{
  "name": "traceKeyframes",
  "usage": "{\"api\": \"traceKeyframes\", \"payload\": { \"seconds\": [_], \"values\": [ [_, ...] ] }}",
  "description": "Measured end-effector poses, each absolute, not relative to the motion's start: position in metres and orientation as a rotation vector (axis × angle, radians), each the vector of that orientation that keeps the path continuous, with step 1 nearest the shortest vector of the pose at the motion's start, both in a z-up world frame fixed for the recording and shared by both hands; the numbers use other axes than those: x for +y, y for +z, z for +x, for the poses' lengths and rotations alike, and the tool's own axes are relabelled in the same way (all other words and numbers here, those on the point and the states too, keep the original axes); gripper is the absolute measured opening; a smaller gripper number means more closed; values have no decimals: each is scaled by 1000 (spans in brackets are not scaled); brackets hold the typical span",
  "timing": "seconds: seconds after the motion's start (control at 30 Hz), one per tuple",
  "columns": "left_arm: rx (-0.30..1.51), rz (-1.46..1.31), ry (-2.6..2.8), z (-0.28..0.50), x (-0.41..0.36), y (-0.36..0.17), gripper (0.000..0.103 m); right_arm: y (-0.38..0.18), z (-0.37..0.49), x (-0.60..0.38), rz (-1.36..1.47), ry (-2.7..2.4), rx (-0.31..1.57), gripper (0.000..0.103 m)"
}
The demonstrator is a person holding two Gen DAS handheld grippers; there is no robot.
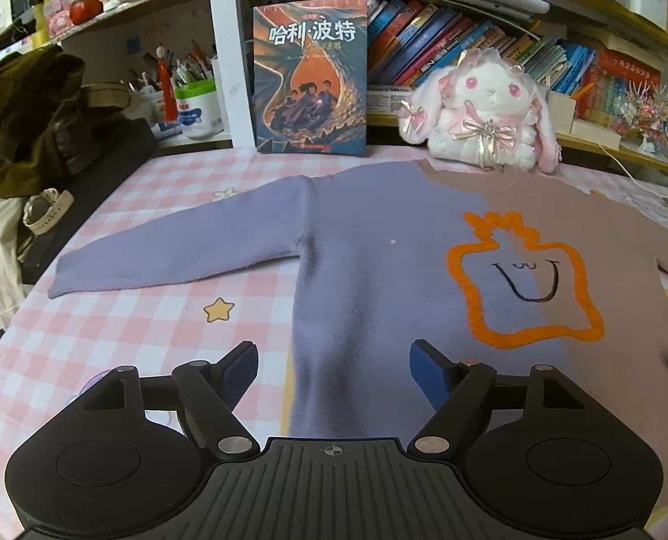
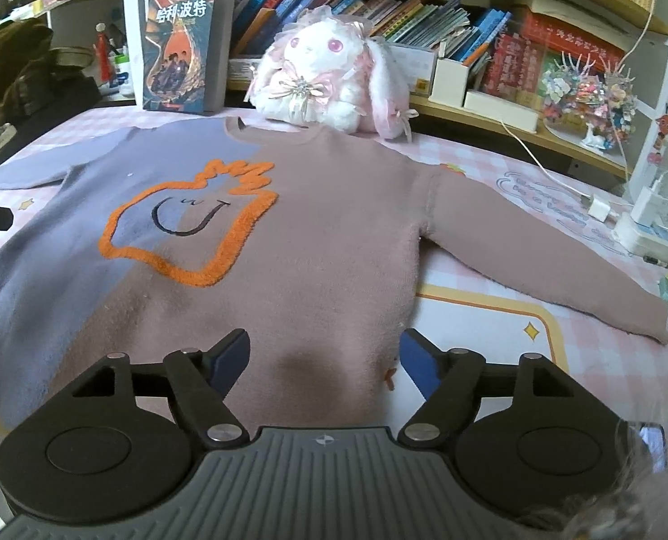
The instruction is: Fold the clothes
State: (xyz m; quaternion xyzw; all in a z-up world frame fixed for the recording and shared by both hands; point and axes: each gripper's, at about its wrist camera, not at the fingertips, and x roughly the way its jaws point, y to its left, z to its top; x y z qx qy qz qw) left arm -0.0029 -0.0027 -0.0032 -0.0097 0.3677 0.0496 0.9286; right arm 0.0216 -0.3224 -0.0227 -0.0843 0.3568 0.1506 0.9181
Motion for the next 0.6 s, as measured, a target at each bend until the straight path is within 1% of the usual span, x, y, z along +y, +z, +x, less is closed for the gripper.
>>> {"api": "traceKeyframes", "payload": {
  "seconds": [0.13, 0.17, 0.2, 0.27, 0.43, 0.6],
  "values": [
    [743, -22, 72, 1, 26, -6, 77, -21, 9, -293, -184, 263, 734, 74],
    [737, -25, 67, 2, 33, -5, 77, -21, 6, -285, -187, 251, 734, 75],
    [731, -32, 63, 3, 43, -6, 77, -20, 3, -277, -189, 239, 734, 79],
    [726, -40, 58, 5, 61, -7, 77, -20, -4, -262, -195, 216, 733, 82],
    [711, -52, 48, 10, 101, -11, 77, -19, -19, -224, -204, 165, 733, 82],
    [717, -178, 106, 15, 150, -17, 77, -21, -28, -191, -201, 130, 735, 82]
  ]
}}
